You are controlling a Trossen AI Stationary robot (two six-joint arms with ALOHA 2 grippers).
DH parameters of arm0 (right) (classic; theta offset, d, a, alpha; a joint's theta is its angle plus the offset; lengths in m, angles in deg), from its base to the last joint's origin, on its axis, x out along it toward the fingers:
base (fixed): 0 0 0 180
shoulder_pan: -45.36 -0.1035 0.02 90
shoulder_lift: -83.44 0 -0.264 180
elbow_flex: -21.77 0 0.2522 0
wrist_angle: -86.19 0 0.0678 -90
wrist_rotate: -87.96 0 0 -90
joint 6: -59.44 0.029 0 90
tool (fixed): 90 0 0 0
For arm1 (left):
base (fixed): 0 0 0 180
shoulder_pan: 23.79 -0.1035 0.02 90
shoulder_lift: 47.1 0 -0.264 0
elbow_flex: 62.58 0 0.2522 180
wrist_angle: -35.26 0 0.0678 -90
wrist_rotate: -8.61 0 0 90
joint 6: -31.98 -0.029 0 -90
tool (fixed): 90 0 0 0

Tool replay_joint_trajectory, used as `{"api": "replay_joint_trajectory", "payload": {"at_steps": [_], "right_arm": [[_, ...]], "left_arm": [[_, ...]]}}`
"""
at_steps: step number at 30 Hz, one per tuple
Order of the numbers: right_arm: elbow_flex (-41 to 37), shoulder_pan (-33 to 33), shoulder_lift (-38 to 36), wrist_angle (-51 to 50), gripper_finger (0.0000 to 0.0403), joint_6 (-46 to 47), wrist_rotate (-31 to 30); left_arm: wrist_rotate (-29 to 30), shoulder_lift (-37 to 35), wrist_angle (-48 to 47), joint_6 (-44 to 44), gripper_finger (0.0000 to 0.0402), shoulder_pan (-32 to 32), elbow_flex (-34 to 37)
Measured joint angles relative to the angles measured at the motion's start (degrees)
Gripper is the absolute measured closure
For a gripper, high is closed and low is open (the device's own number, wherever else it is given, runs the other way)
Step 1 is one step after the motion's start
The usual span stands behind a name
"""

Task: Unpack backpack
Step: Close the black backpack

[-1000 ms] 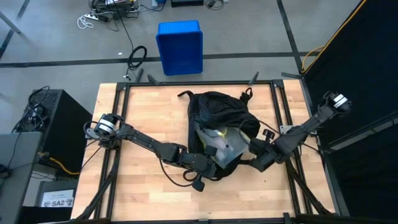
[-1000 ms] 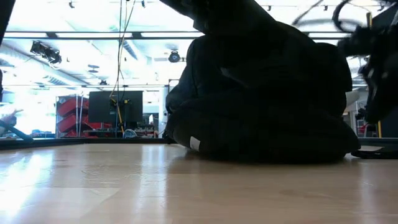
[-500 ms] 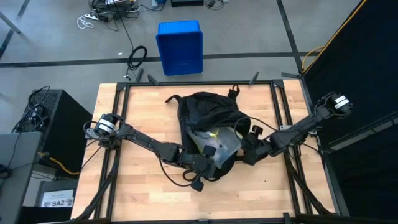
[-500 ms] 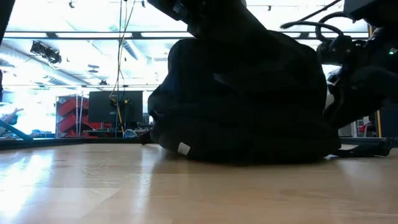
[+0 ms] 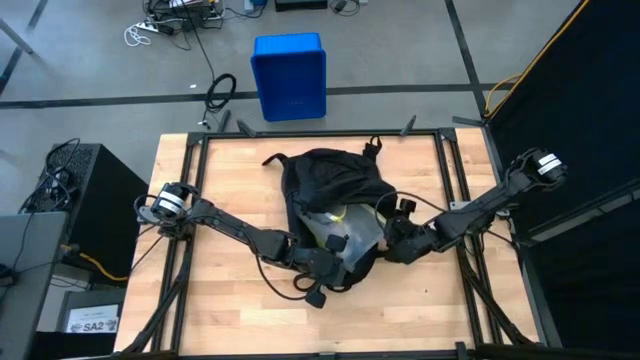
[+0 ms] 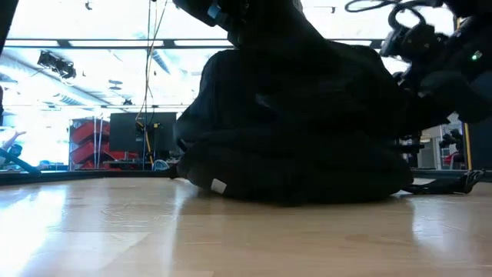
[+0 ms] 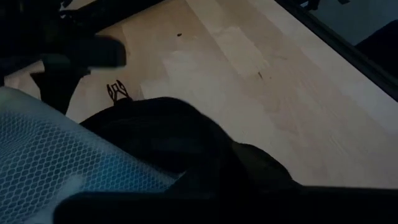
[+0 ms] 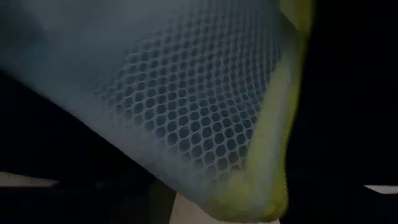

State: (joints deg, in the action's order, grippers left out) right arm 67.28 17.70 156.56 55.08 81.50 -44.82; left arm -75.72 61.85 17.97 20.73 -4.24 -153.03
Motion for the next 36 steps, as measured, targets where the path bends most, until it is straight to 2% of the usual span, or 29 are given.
{"api": "replay_joint_trajectory", "payload": {"at_steps": [8, 18, 23, 28, 36], "right_arm": [[0.0, -2.4, 0.0, 15.7, 0.0261, -11.4, 2.1], [0.0, -2.0, 0.0, 16.9, 0.0300, -12.8, 2.7], [0.1, -1.4, 0.0, 13.5, 0.0291, -6.5, 3.4], [0.1, -2.2, 0.0, 12.8, 0.0265, -7.9, 3.5], [0.1, -4.9, 0.0, 24.6, 0.0238, -14.2, 5.8]], "left_arm": [[-0.1, -0.6, -3.0, 1.2, 0.0401, 0.0, 0.0], [0.2, -2.6, -5.5, 1.6, 0.0401, 0.1, 0.0], [0.3, -2.6, -5.6, 1.6, 0.0401, 0.1, 0.0], [0.4, -2.6, -7.3, 2.4, 0.0401, 0.1, 0.0], [1.9, -3.1, -14.6, 4.9, 0.0401, 0.1, 0.0]]}}
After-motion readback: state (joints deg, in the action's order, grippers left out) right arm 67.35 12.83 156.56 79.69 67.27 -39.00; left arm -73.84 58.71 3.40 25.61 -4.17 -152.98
